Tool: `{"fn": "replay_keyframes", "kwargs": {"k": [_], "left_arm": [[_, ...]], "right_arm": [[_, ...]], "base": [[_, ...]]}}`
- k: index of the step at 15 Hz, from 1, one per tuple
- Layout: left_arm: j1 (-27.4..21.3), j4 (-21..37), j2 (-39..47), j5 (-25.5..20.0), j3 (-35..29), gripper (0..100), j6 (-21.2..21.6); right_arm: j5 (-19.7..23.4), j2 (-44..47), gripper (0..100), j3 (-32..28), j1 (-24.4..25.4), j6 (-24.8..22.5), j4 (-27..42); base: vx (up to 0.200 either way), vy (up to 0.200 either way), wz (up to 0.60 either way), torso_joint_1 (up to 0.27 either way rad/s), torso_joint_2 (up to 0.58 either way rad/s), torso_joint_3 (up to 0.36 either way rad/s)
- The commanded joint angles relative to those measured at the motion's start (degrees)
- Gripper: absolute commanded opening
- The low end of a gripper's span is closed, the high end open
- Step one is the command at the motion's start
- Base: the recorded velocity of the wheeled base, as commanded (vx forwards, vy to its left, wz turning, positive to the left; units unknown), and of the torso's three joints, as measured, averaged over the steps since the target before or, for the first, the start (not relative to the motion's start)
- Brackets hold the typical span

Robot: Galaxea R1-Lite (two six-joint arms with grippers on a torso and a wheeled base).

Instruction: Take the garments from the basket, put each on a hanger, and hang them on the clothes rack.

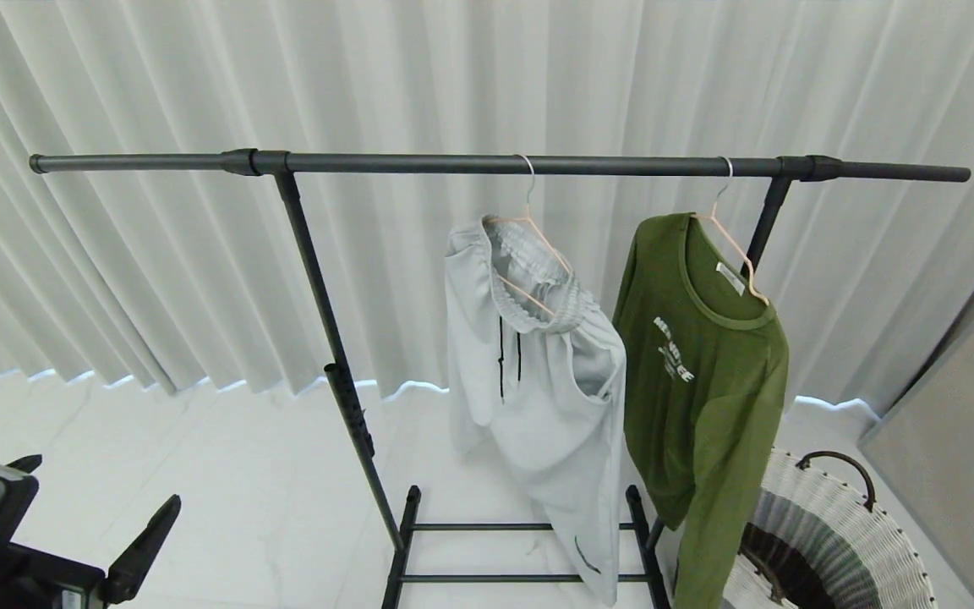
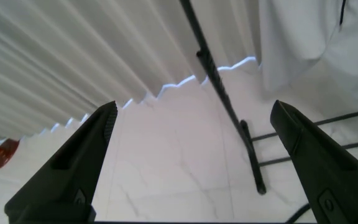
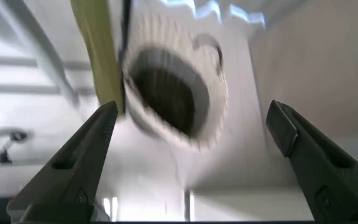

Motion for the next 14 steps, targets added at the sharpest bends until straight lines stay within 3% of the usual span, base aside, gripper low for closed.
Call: {"fn": "replay_keyframes", "kwargs": {"k": [1,4,7,9,14], "left_arm": [[2.53,3.16,-7.10,2.43,0.94,100,-0.05],[5.78,14.76,-19.14,8.40,0.94,100,-0.93],[6.22,29.79,-36.28,9.37,0.94,100,-0.84],[6.22,39.54,-48.84,9.55,0.85,100,-0.32],[6.22,40.86,-50.60,12.10,0.24,100,-0.41]], "right_arm": [[-0.01,-10.01,100,0.40,-2.68,-0.06,7.33],[-0.45,-19.68,100,3.56,-3.56,-0.06,14.54],[-4.31,-27.67,100,7.51,-6.63,0.03,18.49],[-4.67,-32.68,100,10.68,-7.16,0.29,18.49],[-2.73,-41.03,100,11.73,-6.28,1.17,18.23]], "base": [[0.000,0.000,0.00,0.000,0.00,0.000],[0.000,0.000,0.00,0.000,0.00,0.000],[0.000,0.000,0.00,0.000,0.00,0.000],[0.000,0.000,0.00,0.000,0.00,0.000],[0.000,0.000,0.00,0.000,0.00,0.000]]}}
